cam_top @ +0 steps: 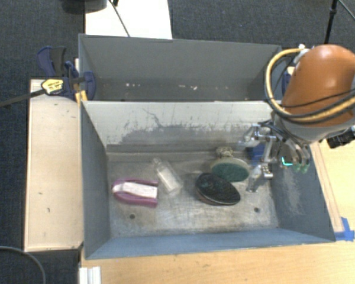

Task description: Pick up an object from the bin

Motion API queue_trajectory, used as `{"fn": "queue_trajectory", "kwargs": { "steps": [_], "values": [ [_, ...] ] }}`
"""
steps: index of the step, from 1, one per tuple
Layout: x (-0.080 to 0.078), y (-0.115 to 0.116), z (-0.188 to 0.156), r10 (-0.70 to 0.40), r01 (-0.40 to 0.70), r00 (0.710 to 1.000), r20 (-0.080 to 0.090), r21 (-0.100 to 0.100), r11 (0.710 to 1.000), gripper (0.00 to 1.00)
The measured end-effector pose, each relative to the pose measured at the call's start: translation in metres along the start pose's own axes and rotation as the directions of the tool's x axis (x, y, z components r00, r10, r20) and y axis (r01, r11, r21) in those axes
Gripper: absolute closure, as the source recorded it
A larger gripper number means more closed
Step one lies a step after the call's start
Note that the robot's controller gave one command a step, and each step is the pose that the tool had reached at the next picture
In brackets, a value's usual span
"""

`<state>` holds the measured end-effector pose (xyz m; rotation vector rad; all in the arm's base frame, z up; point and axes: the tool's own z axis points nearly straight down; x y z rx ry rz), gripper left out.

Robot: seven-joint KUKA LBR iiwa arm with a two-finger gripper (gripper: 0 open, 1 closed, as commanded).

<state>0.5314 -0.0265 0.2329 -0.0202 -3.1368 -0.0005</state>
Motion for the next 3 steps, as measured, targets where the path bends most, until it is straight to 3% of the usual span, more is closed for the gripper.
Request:
{"fn": "queue_trajectory", "kwargs": {
  "steps": [1,2,3],
  "values": [
    [-0.036,0.026,0.160,-0.131,0.131,0.991,0.006,-0.001,0.991,0.00],
    [-0.038,0.026,0.158,-0.131,0.131,0.991,0.012,0.000,0.991,1.00],
    [-0.022,0.003,0.020,-0.202,0.202,0.979,0.013,0.004,0.979,1.00]
  ]
}}
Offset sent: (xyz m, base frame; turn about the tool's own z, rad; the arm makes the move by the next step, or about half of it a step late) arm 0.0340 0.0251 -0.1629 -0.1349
